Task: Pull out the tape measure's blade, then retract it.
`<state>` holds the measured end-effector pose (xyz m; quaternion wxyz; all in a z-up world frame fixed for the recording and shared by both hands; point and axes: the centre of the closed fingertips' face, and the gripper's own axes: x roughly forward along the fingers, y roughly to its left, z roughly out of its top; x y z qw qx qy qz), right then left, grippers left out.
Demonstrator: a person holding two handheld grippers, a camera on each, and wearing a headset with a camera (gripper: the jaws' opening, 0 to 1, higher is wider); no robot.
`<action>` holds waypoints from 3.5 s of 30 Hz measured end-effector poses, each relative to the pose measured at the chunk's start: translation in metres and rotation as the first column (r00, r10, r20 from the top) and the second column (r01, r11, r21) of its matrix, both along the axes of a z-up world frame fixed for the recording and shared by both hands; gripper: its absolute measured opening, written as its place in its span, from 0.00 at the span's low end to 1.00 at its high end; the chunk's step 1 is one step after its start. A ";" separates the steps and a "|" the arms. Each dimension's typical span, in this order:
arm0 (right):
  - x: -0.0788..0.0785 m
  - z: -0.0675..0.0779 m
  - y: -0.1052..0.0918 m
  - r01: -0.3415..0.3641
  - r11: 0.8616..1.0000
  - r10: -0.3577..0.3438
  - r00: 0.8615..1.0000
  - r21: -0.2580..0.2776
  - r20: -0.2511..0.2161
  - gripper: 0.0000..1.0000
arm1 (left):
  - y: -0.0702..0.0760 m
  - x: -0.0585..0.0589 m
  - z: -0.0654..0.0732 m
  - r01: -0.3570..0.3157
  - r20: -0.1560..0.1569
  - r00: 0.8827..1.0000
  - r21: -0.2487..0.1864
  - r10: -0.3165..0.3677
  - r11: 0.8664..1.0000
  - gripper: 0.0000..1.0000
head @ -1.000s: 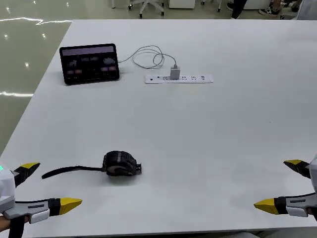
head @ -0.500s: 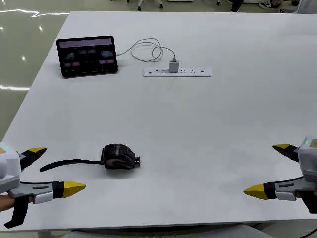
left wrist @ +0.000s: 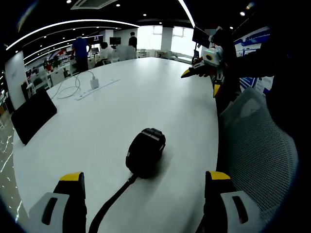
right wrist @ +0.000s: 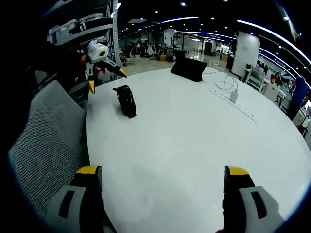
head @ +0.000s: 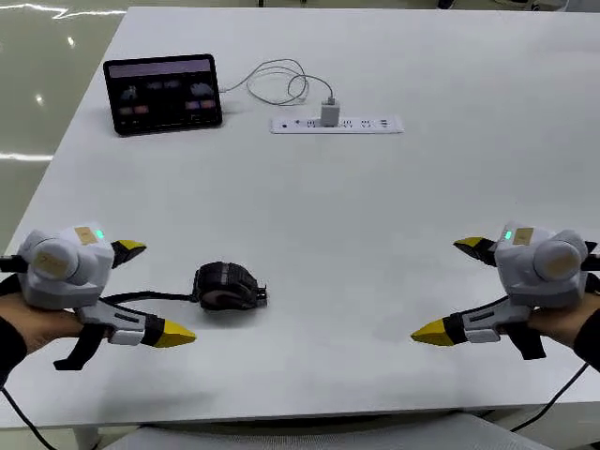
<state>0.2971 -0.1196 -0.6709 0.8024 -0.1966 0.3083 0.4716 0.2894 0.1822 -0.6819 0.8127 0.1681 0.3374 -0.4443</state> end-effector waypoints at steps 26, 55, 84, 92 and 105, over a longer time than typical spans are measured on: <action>0.020 -0.039 0.106 -0.249 0.969 0.248 0.968 -0.007 -0.035 0.96 | -0.049 0.024 -0.034 0.288 -0.099 0.956 0.162 -0.275 0.944 0.67; 0.014 -0.069 0.209 -0.437 0.900 0.436 0.897 0.000 -0.078 0.45 | -0.065 0.023 -0.048 0.436 -0.089 0.900 0.185 -0.427 0.881 0.36; 0.011 -0.087 0.222 -0.548 0.830 0.547 0.836 -0.099 -0.038 0.09 | -0.066 0.024 -0.049 0.421 -0.095 0.907 0.167 -0.411 0.892 0.37; 0.011 -0.087 0.218 -0.534 0.842 0.532 0.846 -0.085 -0.039 0.09 | -0.066 0.024 -0.049 0.418 -0.094 0.908 0.170 -0.407 0.892 0.37; 0.012 -0.090 0.205 -0.524 0.847 0.521 0.852 -0.086 -0.060 0.09 | -0.066 0.022 -0.049 0.412 -0.096 0.911 0.169 -0.401 0.896 0.37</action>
